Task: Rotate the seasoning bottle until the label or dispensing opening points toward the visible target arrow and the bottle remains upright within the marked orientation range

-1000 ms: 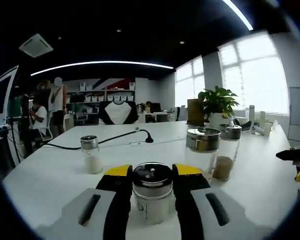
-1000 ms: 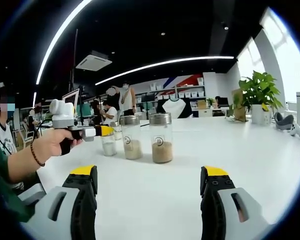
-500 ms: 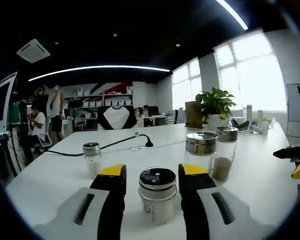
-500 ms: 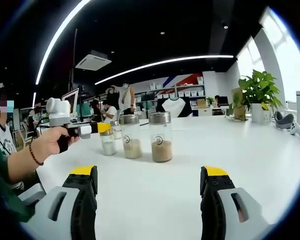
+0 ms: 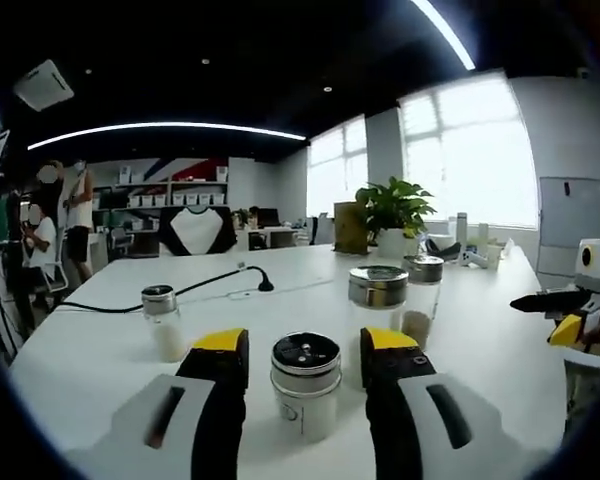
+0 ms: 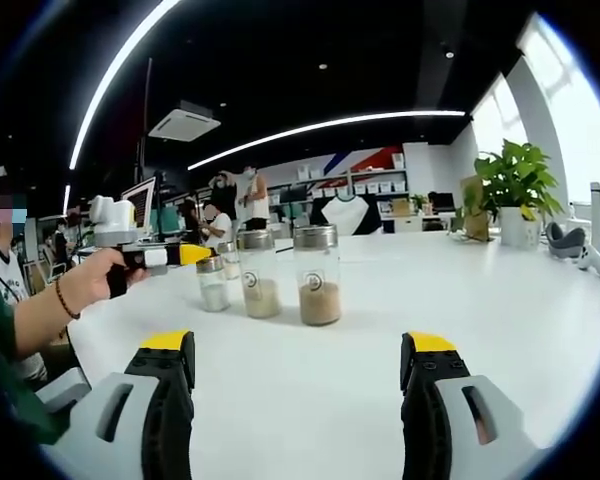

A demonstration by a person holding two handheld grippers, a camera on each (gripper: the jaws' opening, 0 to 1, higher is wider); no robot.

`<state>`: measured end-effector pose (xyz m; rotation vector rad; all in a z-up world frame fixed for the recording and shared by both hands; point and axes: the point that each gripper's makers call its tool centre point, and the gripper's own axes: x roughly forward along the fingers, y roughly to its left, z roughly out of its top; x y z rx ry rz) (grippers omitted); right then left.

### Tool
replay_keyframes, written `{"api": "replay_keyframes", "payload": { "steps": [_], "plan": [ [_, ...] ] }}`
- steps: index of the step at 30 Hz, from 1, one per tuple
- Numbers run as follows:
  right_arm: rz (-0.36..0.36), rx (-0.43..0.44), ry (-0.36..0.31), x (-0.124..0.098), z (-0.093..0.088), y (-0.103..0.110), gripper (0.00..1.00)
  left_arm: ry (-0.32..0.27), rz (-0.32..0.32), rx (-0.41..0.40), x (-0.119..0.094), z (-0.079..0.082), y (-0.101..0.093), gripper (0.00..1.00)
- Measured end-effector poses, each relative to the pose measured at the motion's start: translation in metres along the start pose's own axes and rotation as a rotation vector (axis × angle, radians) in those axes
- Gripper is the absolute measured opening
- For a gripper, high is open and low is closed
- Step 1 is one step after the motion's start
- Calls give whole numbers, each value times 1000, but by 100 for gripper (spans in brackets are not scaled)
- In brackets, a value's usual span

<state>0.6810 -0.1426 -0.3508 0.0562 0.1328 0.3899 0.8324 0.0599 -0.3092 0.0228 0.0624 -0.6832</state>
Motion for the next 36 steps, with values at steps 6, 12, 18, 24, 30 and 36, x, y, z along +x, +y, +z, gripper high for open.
{"api": "replay_keyframes", "payload": {
  "steps": [6,12,18,24,30,36],
  "plan": [
    [3,12,-10,0,1,0,87,-18,-122,27,2,7,-5,47],
    [-2,2,-9,-2,2,0,87,-23,-254,33,6,5,-22,51],
    [-5,-4,-15,-3,6,0,87,-8,-304,47,7,2,-25,53],
    [3,4,-17,-3,7,1,87,-9,-428,20,5,-1,-33,53],
    [-3,6,-20,-4,7,-1,87,-15,-491,48,5,1,-33,53],
    [-5,7,-20,-3,7,-1,87,-2,-520,49,7,1,-26,50]
  ]
}}
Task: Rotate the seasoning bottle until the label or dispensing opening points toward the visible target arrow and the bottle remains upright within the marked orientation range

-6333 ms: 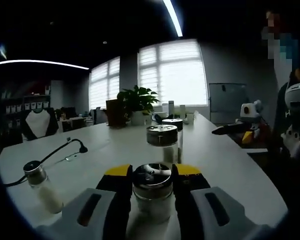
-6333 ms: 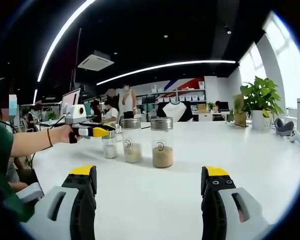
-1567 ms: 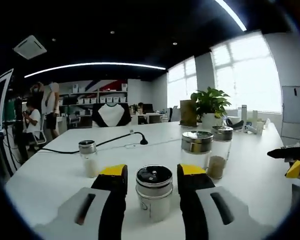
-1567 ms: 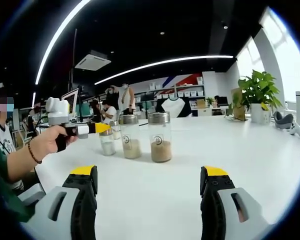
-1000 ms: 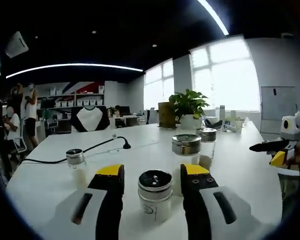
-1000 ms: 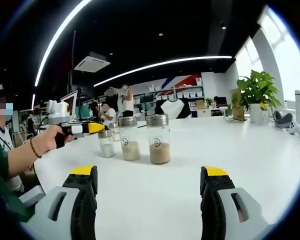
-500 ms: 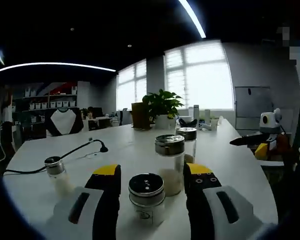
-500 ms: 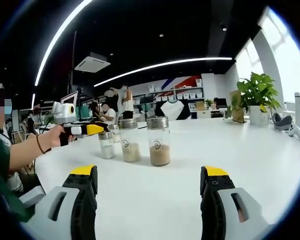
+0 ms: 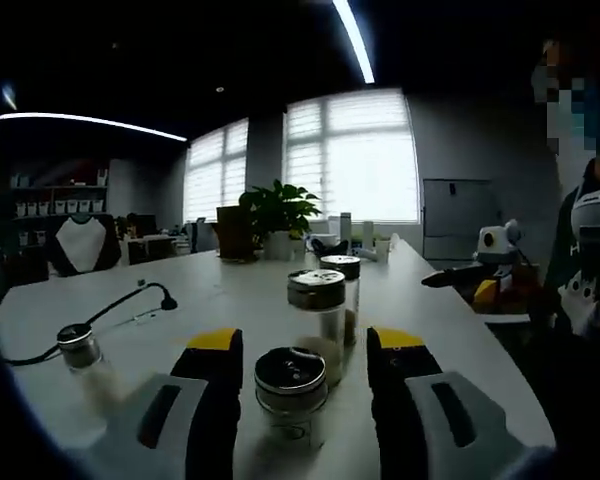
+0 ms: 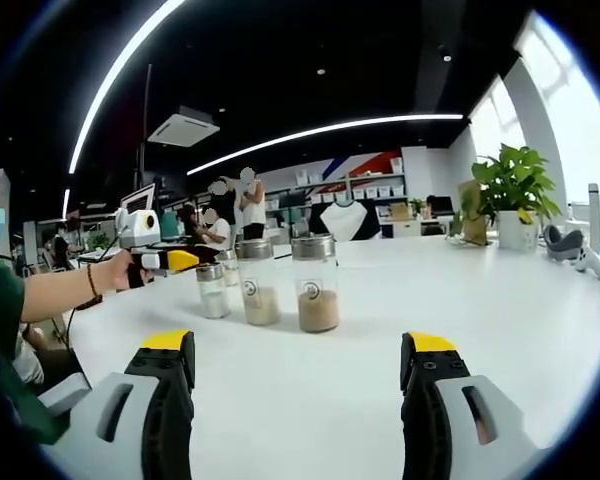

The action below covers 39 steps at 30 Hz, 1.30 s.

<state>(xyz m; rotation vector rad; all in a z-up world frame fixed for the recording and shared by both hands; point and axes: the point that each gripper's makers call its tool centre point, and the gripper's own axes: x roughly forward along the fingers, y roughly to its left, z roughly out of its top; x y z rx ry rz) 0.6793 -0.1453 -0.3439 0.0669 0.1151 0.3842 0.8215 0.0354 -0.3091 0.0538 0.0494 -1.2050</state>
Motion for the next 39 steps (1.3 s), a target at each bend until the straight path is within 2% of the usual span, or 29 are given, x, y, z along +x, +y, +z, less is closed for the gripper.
{"api": "replay_keyframes", "payload": {
  "steps": [4,8,12,16,24,30,39],
  "plan": [
    [4,-2,3,0,-1,1,87,-22,-54,-30,0,1,-4,51],
    [2,-1,0,0,0,-1,87,3,-108,-18,2,-6,-11,51],
    [0,2,0,0,0,-2,87,-3,-127,-32,5,-6,-13,53],
    [2,3,2,0,-1,-2,87,-3,-150,-34,7,-7,-16,44],
    [1,3,1,0,-1,-3,87,28,-145,-43,10,-16,-10,43],
    [-1,7,4,1,-2,-5,87,36,-132,-41,9,-18,-5,34],
    [1,10,7,1,-3,-5,87,42,-118,-16,9,-19,0,34]
  ]
}}
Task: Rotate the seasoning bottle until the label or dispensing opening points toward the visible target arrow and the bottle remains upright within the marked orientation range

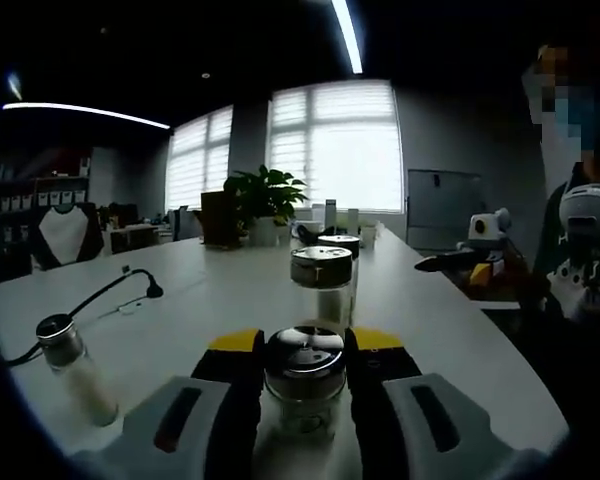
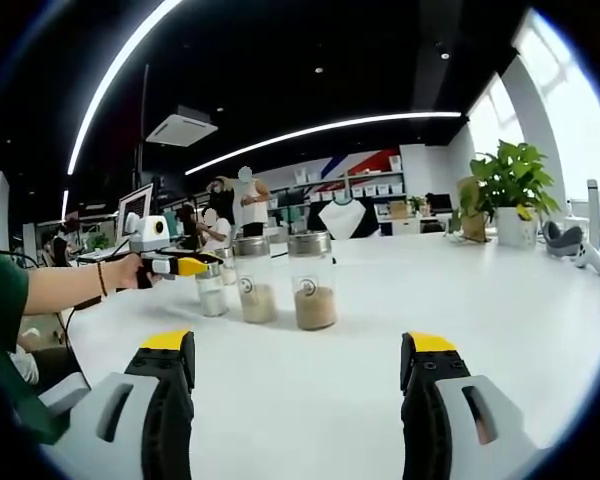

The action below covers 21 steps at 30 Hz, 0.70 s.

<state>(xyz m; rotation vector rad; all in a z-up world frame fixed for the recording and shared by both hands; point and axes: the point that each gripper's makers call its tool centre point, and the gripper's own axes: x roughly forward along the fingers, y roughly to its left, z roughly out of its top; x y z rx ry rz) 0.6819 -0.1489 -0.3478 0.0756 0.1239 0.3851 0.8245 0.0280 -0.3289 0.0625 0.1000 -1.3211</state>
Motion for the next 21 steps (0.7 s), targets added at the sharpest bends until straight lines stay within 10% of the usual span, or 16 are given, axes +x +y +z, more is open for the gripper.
{"api": "replay_keyframes", "payload": {
  "steps": [21],
  "plan": [
    [7,3,8,1,-3,1,86,0,31,-2,-3,0,11,33]
  ]
}}
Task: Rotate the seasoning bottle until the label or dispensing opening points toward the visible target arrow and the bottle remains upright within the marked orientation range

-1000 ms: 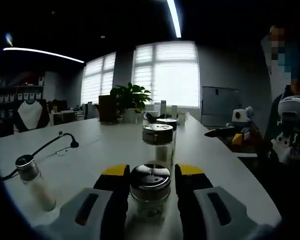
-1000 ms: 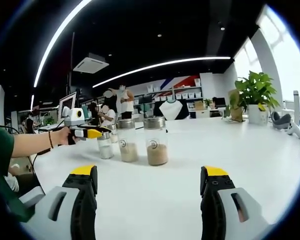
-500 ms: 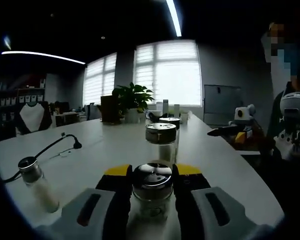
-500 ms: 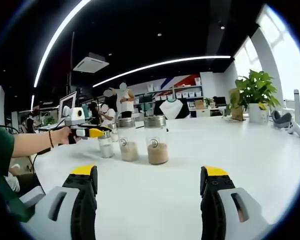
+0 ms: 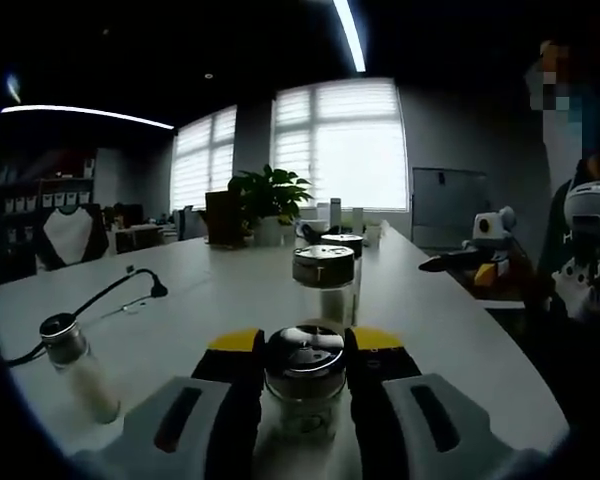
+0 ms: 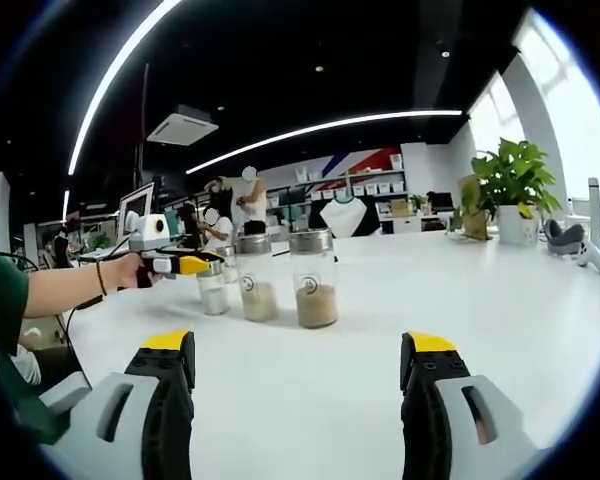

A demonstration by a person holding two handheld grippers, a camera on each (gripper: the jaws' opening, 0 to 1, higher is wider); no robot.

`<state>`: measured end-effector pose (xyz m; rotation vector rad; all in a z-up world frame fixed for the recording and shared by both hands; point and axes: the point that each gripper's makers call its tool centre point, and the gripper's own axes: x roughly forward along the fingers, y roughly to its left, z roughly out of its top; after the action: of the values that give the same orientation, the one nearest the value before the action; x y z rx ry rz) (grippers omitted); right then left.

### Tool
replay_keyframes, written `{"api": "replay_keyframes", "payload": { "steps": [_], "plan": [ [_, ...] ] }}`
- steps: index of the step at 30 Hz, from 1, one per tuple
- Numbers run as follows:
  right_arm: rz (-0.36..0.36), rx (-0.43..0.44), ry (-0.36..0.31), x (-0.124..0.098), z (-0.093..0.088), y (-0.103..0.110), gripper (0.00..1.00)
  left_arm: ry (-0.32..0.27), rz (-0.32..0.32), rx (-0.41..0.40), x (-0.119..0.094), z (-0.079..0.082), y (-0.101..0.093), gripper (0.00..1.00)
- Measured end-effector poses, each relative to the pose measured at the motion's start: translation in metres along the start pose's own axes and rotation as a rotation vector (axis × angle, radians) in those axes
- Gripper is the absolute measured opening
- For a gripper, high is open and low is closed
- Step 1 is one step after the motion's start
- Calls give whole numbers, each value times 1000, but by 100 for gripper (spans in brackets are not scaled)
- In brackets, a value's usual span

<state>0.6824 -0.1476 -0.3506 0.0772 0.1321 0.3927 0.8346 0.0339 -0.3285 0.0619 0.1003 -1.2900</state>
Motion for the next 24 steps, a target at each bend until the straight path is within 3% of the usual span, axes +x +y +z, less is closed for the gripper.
{"api": "replay_keyframes", "payload": {
  "steps": [24],
  "plan": [
    [3,3,11,0,-3,1,86,2,105,-6,-1,1,4,33]
  ]
}}
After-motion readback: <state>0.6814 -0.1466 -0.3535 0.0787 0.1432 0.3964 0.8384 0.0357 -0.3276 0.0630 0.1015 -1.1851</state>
